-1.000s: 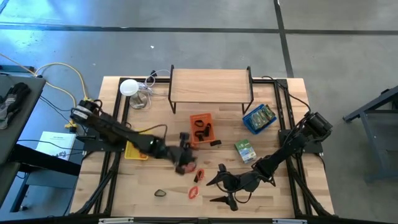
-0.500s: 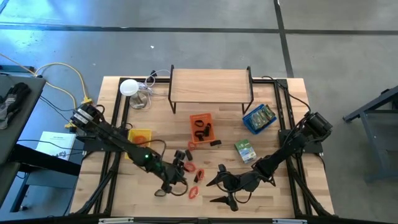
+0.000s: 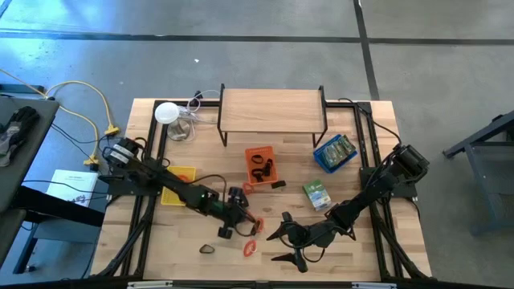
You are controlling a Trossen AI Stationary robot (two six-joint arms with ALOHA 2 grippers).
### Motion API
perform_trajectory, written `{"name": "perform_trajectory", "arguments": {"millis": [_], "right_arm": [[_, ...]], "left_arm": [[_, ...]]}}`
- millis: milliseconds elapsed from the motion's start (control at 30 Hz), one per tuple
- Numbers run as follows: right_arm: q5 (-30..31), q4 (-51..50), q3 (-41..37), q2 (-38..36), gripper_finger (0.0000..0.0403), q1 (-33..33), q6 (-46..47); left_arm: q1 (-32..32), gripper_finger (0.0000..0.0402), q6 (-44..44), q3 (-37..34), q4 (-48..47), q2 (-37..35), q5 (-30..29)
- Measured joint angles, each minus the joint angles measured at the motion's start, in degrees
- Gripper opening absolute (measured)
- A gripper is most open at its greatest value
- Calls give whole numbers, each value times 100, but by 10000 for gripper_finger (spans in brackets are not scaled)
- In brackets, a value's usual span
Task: Pick & Place Office Desk Supplies
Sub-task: Put the orange spring key chain into the yellow bin
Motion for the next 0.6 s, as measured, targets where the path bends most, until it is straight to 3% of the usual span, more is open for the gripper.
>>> {"name": "perform_trajectory", "arguments": {"millis": [400,600], "right_arm": [[4,2,-1,0,290,0,96],[4,1,-1,0,290,0,92]], "left_arm": [[-11,153,-145,24,63,335,23],[92,116,-253,26,-189,344,123]]}}
